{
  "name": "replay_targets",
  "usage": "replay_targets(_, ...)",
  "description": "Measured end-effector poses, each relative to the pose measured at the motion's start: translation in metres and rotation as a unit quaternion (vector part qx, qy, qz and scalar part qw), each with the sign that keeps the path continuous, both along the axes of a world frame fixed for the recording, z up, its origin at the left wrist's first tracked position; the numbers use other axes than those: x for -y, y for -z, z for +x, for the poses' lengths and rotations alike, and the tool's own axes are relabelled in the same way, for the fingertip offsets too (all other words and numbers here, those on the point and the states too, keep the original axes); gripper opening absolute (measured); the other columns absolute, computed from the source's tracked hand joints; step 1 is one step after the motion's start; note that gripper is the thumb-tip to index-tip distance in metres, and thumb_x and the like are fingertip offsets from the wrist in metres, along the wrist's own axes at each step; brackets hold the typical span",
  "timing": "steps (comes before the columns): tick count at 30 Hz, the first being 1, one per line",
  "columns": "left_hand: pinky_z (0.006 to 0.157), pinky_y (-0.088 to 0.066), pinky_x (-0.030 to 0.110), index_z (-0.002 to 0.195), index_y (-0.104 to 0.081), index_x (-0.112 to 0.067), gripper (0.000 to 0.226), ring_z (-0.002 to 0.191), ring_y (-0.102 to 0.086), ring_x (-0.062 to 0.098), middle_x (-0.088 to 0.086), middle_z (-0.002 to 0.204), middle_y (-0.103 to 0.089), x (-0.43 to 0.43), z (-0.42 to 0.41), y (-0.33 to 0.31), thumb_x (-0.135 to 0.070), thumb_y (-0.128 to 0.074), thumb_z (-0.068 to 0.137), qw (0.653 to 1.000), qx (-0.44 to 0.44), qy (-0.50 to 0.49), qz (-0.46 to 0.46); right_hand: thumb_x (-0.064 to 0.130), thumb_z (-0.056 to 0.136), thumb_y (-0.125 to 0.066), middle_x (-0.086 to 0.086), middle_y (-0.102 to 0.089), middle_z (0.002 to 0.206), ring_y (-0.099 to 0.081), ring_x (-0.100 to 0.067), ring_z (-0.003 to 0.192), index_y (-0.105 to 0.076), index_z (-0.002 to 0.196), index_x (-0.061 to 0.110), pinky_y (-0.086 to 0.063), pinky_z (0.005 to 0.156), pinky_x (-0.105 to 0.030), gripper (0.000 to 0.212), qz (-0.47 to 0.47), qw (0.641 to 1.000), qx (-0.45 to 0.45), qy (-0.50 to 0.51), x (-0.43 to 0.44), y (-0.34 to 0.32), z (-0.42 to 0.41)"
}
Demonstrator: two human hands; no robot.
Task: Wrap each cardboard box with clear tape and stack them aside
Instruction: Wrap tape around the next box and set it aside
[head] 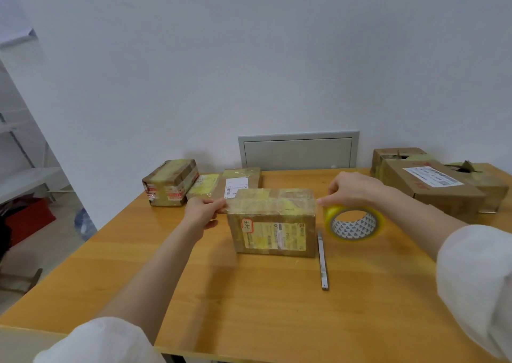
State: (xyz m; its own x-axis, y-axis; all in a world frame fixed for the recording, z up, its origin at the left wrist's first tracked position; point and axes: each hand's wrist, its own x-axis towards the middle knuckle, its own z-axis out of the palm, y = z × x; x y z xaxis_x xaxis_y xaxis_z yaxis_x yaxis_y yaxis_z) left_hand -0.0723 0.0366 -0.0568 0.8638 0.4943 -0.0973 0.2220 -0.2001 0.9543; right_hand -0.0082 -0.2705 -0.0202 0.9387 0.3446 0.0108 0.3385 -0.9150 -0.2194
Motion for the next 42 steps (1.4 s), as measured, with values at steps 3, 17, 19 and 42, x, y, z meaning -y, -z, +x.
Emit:
replay_targets(3,0.047,-0.045,0.021,0.088,-0.066,-0.002,0.014,0.058,-0.044,0.011,0.002,0.067,-0.054,0.004,0.000,0.008,-0.016,-0.067,0.088,0.996,-0.022,0.011,-0.082,0.064,0.085,-0.055,0.009,-0.057,0.066,-0.054,-0.008,0.063,-0.059,0.070,0.027,-0.043,0.058,-0.025,0.040,0.007,1.000,-0.013,0.006,-0.003,0.009,-0.001)
replay_targets(17,0.092,-0.050,0.043,0.113,-0.049,-0.008,0.027,0.105,-0.058,0.027,0.013,0.121,-0.058,0.051,-0.001,-0.004,-0.029,-0.041,0.099,0.955,-0.058,0.176,0.231,0.062,0.091,-0.044,0.005,-0.063,0.093,-0.060,-0.013,0.086,-0.061,0.104,0.025,-0.053,0.073,-0.030,0.043,0.007,1.000,-0.014,0.022,-0.008,0.020,-0.008)
replay_targets(19,0.101,-0.044,0.043,0.126,-0.045,-0.007,0.033,0.122,-0.047,0.029,0.015,0.141,-0.043,0.060,0.000,-0.005,-0.027,-0.036,0.101,0.880,-0.068,0.166,0.439,0.063,0.092,-0.043,0.006,-0.063,0.091,-0.060,-0.013,0.086,-0.061,0.105,0.025,-0.054,0.077,-0.032,0.044,0.000,1.000,-0.010,0.025,-0.009,0.021,-0.009)
replay_targets(42,0.113,-0.013,0.059,0.146,-0.012,-0.051,0.046,0.145,-0.016,0.024,-0.010,0.159,-0.016,0.110,0.012,0.014,-0.045,-0.022,0.102,0.729,0.027,0.228,0.645,0.036,0.074,-0.079,0.001,-0.052,0.134,-0.047,-0.021,0.120,-0.055,0.124,0.030,-0.043,0.094,-0.037,0.055,0.199,0.980,-0.023,-0.009,0.025,0.029,-0.002)
